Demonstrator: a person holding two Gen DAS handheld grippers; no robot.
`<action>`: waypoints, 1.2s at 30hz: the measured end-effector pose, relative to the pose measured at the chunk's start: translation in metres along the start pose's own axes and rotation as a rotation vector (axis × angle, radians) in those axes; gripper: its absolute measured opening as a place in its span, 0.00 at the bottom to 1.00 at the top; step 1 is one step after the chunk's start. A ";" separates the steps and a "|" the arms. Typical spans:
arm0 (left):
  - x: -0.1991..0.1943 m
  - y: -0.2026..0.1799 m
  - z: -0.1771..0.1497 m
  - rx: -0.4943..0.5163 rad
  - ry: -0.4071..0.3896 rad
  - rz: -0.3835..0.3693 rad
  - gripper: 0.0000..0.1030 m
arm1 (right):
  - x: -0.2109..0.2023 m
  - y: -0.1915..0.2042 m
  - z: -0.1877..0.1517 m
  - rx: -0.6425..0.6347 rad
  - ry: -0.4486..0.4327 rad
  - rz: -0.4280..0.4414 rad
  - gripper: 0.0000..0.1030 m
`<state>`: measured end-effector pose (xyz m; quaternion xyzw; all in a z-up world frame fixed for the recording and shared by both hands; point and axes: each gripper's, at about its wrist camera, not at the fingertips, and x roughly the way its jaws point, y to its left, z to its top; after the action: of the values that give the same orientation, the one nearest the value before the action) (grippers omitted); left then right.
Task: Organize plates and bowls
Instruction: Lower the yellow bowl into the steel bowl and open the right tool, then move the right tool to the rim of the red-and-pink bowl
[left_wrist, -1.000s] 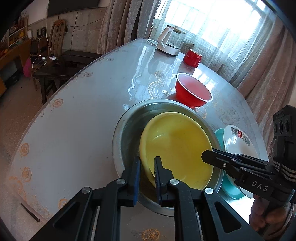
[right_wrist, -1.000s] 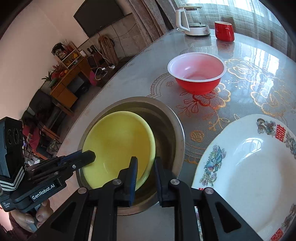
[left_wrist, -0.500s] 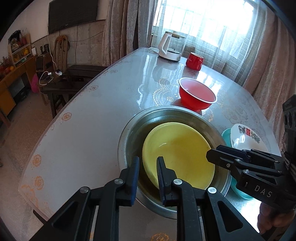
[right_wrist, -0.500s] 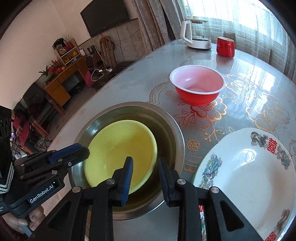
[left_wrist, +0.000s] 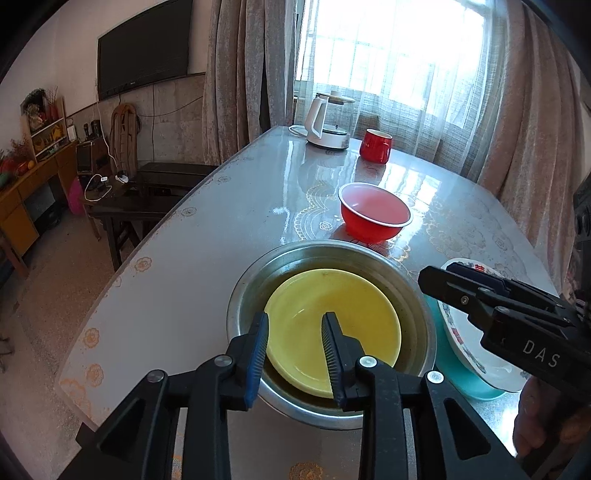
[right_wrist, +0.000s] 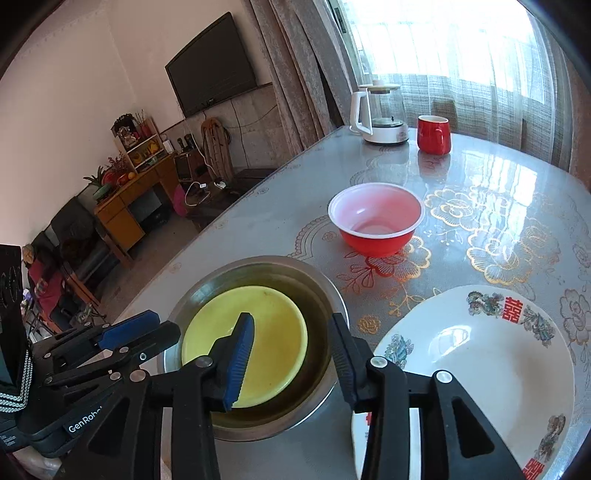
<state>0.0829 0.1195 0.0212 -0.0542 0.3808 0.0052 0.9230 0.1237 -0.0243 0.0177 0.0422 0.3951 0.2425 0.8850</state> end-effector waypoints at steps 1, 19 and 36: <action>0.000 -0.001 0.000 0.002 -0.004 0.003 0.32 | -0.005 -0.001 0.001 0.002 -0.031 -0.004 0.47; 0.007 -0.010 0.003 0.017 -0.011 0.017 0.44 | -0.017 -0.048 -0.003 0.182 -0.059 0.113 0.50; 0.037 -0.009 0.052 -0.042 0.037 -0.075 0.44 | -0.004 -0.104 0.037 0.372 -0.019 0.095 0.49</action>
<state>0.1463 0.1146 0.0322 -0.0878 0.3955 -0.0227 0.9140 0.1892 -0.1128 0.0180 0.2260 0.4223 0.2062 0.8533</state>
